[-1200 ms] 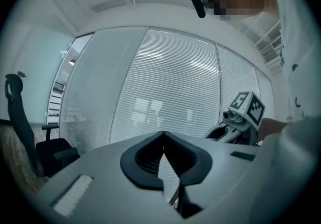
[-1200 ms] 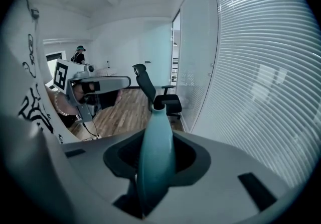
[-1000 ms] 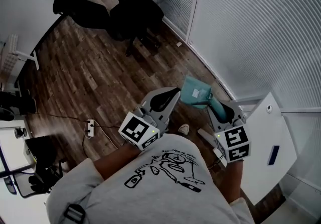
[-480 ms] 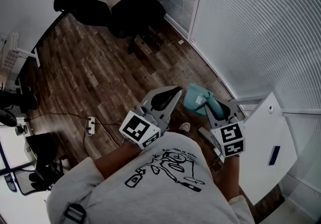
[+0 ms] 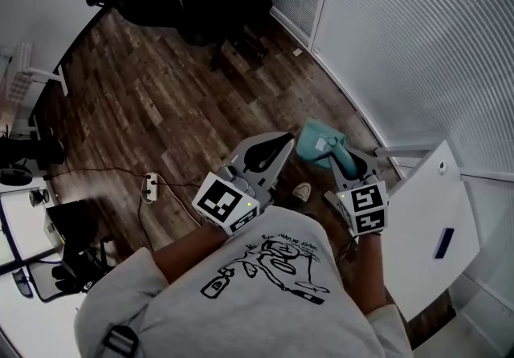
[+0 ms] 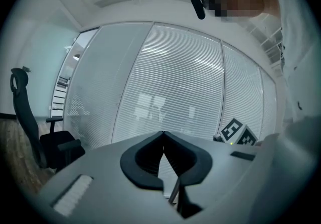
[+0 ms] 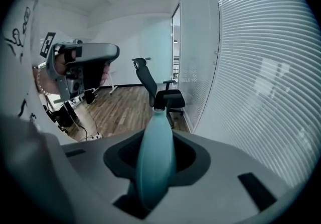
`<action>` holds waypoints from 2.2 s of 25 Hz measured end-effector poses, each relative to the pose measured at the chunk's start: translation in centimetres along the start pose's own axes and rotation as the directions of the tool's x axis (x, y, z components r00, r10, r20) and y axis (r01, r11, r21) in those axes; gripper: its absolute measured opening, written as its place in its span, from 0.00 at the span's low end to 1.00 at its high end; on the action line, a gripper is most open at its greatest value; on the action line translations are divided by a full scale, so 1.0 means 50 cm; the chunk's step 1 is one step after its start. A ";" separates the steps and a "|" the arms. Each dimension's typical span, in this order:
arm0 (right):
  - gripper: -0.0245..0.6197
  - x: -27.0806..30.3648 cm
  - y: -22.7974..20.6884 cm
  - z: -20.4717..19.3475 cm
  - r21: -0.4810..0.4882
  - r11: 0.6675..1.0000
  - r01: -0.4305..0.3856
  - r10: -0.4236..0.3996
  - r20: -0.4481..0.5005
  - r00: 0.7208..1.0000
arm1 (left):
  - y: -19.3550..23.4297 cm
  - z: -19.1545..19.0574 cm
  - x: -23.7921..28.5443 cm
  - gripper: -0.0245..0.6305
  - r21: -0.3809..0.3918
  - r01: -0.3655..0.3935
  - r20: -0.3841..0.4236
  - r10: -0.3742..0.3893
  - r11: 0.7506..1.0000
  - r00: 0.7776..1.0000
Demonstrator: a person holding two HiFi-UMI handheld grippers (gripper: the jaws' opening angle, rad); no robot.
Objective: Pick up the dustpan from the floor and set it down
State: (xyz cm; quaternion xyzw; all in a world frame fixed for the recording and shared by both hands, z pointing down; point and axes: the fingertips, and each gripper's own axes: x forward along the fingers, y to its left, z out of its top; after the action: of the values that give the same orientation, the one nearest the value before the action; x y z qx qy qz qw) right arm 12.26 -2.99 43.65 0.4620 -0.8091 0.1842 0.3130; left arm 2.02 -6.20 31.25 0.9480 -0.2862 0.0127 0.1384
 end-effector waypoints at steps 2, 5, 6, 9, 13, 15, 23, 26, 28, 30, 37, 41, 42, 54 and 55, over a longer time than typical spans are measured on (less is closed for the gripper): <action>0.18 0.016 0.004 -0.017 -0.003 1.000 -0.008 0.008 -0.004 1.000 | 0.002 -0.009 -0.005 0.04 -0.002 -0.008 -0.007 0.008 1.000 1.000; 0.18 0.043 0.008 -0.042 -0.006 1.000 -0.018 0.018 -0.007 1.000 | 0.007 -0.020 -0.011 0.04 -0.008 -0.018 -0.013 0.018 1.000 1.000; 0.18 0.052 0.009 -0.048 -0.005 1.000 -0.019 0.019 -0.007 1.000 | 0.010 -0.022 -0.013 0.04 -0.010 -0.022 -0.015 0.022 1.000 1.000; 0.18 0.082 0.013 -0.066 0.007 1.000 -0.022 0.022 -0.010 1.000 | 0.022 -0.027 -0.022 0.04 -0.016 -0.036 -0.023 0.036 0.999 0.999; 0.18 0.126 0.015 -0.095 0.012 1.000 -0.021 0.021 -0.013 1.000 | 0.035 -0.039 -0.038 0.04 -0.022 -0.055 -0.032 0.054 0.998 0.998; 0.18 0.150 0.016 -0.109 0.016 1.000 -0.024 0.024 -0.019 1.000 | 0.046 -0.045 -0.043 0.04 -0.024 -0.064 -0.037 0.063 0.998 0.997; 0.18 0.218 0.024 -0.161 0.022 0.999 -0.024 0.025 -0.034 0.999 | 0.062 -0.068 -0.066 0.04 -0.040 -0.087 -0.056 0.084 0.995 0.995; 0.18 0.249 0.024 -0.188 0.022 0.999 -0.028 0.029 -0.038 0.999 | 0.066 -0.086 -0.069 0.04 -0.047 -0.092 -0.068 0.089 0.995 0.994; 0.18 0.269 0.025 -0.207 0.016 0.999 -0.035 0.036 -0.043 0.998 | 0.067 -0.096 -0.070 0.04 -0.049 -0.094 -0.077 0.090 0.994 0.993; 0.18 0.287 0.025 -0.224 0.008 0.999 -0.040 0.041 -0.047 0.998 | 0.067 -0.103 -0.071 0.04 -0.050 -0.095 -0.082 0.090 0.994 0.993; 0.18 0.353 0.027 -0.294 0.012 0.999 -0.049 0.050 -0.072 0.996 | 0.075 -0.142 -0.086 0.04 -0.062 -0.114 -0.102 0.107 0.992 0.989; 0.18 0.385 0.031 -0.324 0.009 0.998 -0.058 0.058 -0.086 0.995 | 0.081 -0.157 -0.096 0.04 -0.074 -0.128 -0.122 0.119 0.989 0.985; 0.18 0.392 0.032 -0.330 0.008 0.998 -0.058 0.058 -0.087 0.995 | 0.082 -0.160 -0.099 0.04 -0.076 -0.130 -0.127 0.119 0.989 0.985; 0.18 0.471 0.036 -0.416 0.011 0.998 -0.066 0.067 -0.130 0.989 | 0.079 -0.232 -0.115 0.04 -0.106 -0.145 -0.191 0.123 0.984 0.974; 0.18 0.478 0.034 -0.422 0.011 0.998 -0.066 0.067 -0.134 0.989 | 0.080 -0.238 -0.115 0.04 -0.111 -0.147 -0.199 0.123 0.983 0.972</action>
State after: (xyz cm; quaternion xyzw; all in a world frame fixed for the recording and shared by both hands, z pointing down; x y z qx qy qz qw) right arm 8.84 -4.87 75.34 0.4222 -0.8007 0.2279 0.3587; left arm -4.30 -3.08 43.12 0.9102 -0.3358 0.0951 0.2230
